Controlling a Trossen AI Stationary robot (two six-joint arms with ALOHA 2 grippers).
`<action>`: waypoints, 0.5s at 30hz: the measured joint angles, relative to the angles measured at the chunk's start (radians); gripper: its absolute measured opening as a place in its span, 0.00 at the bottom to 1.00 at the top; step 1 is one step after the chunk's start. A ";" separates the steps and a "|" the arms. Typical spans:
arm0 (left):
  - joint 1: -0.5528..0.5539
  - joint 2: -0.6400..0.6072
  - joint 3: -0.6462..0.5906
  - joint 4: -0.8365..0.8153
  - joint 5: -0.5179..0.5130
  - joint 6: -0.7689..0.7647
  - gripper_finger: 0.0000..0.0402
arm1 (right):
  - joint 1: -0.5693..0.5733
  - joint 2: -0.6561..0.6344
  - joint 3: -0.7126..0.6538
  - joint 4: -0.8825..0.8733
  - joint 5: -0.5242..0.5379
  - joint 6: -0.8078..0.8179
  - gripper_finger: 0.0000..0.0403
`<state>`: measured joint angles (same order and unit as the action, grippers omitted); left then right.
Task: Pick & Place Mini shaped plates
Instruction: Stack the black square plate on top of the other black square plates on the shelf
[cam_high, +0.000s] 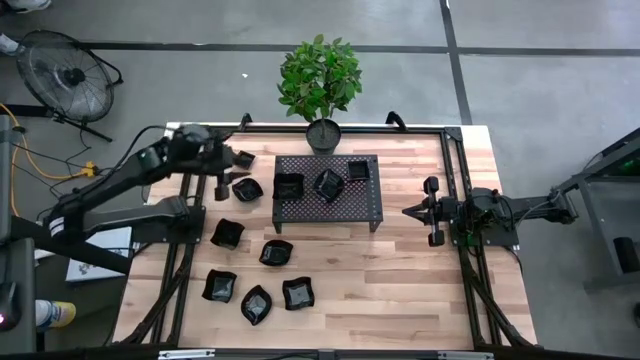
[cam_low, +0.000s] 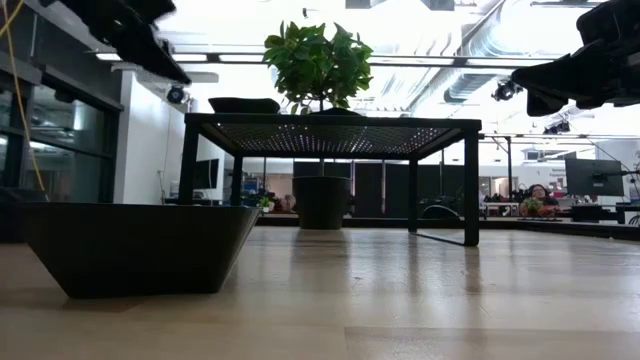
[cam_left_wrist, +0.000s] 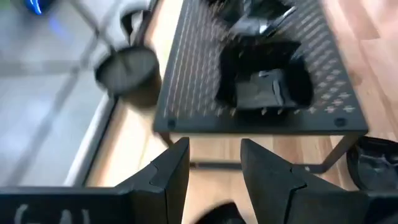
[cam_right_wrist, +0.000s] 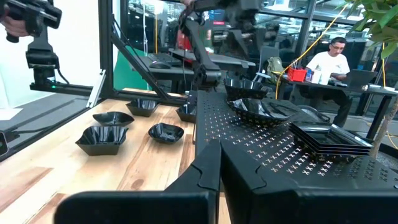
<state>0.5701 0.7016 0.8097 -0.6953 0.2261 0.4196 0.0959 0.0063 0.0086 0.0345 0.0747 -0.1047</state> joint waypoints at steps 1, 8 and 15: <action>0.023 0.025 0.011 -0.017 0.000 -0.029 0.35 | 0.000 0.000 0.000 0.000 0.000 0.000 0.01; 0.180 0.141 0.075 -0.143 0.000 -0.109 0.35 | 0.000 0.000 0.000 0.000 0.000 0.000 0.02; 0.295 0.217 0.081 -0.197 0.000 -0.204 0.35 | 0.000 0.000 0.000 0.000 0.000 0.000 0.02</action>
<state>0.8651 0.9190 0.8909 -0.8922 0.2261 0.2153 0.0958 0.0063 0.0086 0.0345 0.0750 -0.1048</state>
